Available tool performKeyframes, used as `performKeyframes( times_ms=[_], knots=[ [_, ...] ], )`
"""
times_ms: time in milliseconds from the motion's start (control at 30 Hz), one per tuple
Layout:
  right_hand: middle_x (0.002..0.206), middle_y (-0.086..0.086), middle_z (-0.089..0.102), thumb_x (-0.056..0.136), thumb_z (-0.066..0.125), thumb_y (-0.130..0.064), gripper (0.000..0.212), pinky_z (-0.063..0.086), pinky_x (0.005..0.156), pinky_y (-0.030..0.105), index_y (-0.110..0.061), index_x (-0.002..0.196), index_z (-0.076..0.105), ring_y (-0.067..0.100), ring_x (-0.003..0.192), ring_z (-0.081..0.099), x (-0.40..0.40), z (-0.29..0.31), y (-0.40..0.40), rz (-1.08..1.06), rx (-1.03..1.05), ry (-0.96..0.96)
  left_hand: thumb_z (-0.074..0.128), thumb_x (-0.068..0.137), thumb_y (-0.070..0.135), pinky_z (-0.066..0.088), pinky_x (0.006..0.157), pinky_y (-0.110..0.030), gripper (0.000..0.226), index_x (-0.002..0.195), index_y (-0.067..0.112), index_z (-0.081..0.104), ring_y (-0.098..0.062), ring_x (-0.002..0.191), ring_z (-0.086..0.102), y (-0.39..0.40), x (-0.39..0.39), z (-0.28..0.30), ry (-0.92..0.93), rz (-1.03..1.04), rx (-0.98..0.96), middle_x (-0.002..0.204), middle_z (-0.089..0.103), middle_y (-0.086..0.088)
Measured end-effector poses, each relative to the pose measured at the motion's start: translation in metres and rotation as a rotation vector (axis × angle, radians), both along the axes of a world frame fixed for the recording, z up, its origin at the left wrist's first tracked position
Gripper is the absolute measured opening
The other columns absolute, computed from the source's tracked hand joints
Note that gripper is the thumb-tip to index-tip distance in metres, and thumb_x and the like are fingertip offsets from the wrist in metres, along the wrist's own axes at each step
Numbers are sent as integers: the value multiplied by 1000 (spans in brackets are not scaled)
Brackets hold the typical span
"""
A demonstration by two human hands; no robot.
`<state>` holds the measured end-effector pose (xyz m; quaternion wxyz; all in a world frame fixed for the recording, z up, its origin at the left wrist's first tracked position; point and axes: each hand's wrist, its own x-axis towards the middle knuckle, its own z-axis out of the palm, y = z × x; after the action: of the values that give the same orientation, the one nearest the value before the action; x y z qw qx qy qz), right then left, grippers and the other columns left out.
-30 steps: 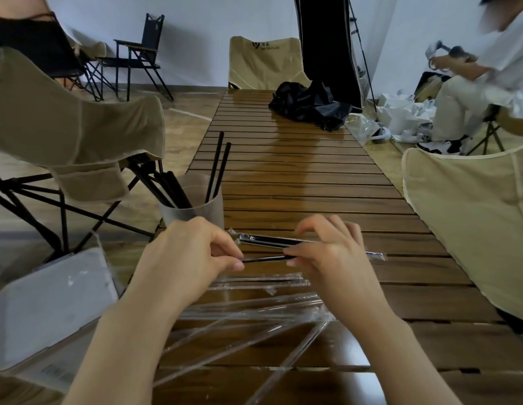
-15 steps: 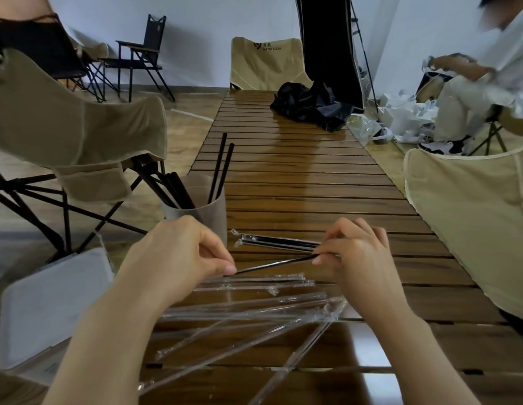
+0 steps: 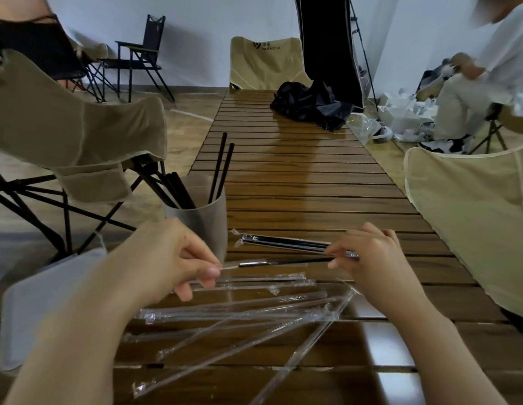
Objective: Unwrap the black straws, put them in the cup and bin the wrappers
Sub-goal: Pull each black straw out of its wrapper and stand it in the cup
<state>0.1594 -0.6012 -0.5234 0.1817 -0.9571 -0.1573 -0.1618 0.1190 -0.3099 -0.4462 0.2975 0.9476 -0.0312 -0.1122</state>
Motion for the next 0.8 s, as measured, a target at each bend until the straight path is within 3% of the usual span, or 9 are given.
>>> performKeyframes(
  times_ms=[167,267,500,633,800],
  knots=[
    [83,-21,58,79,72,-23,12,25,76,28,-32,88,71,6,81,42,-3,4,13,28,-20,-7,63,90,31,54,63,-12,8,93,33,69,5,68,68,-3,2,-2,5,-6,-35,78,74,12],
    [80,-20,60,79,73,-27,8,28,75,29,-32,85,72,7,79,41,-6,5,32,109,-39,-9,59,92,31,52,60,-14,12,95,29,70,1,66,70,-15,5,-10,40,-63,-80,76,75,10],
    [81,-16,65,76,75,-20,10,32,71,31,-28,80,74,10,77,45,-2,4,20,29,-16,-32,65,84,40,45,63,-12,8,79,39,71,10,70,64,-13,2,-2,4,-127,-27,70,70,24],
    [79,-17,61,76,74,-17,10,31,71,32,-27,80,74,11,76,45,-3,6,12,-19,-4,-50,55,68,62,55,74,-22,37,86,34,71,2,71,69,-17,1,1,106,-131,-137,76,73,16],
    [77,-15,61,76,75,-19,9,32,71,32,-27,77,72,13,75,45,-3,5,15,-56,-7,-49,69,81,34,56,69,-19,9,82,27,74,-1,69,71,-18,2,0,152,-154,-120,73,75,12]
  ],
)
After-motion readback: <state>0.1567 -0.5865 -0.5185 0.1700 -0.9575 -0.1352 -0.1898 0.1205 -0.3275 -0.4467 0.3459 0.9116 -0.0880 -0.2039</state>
